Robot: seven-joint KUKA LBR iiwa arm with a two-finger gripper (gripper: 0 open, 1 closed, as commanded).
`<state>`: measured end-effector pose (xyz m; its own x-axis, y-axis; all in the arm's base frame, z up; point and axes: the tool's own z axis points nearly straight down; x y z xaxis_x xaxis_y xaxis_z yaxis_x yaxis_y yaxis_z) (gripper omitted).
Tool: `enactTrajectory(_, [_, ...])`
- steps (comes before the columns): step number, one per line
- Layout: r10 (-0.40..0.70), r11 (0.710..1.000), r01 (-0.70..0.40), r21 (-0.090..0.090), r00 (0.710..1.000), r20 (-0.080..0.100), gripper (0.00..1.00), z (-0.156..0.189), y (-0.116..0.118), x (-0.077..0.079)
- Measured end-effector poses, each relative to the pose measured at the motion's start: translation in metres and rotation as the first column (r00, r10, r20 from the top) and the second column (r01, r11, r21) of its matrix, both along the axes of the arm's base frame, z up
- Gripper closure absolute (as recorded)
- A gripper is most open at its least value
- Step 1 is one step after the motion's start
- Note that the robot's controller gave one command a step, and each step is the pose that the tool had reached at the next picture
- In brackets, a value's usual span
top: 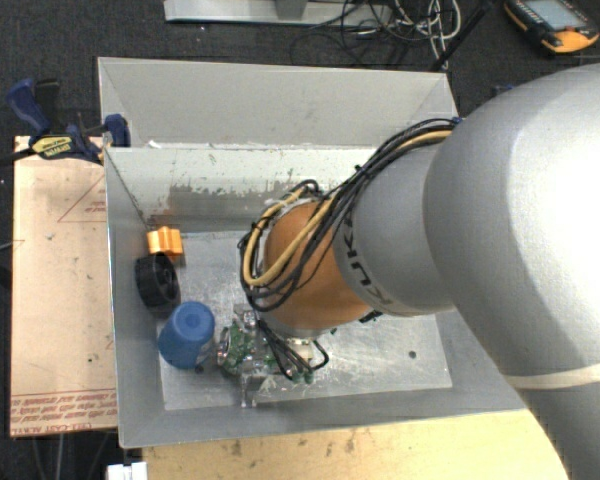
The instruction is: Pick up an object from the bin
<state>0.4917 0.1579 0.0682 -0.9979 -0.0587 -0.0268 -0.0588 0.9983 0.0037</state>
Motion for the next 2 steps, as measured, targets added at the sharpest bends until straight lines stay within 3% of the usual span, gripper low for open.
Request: enactTrajectory(2, [0.002, 1.000, -0.003, -0.002, 1.000, -0.011, 1.00, 0.0040, -0.0001, 0.0001])
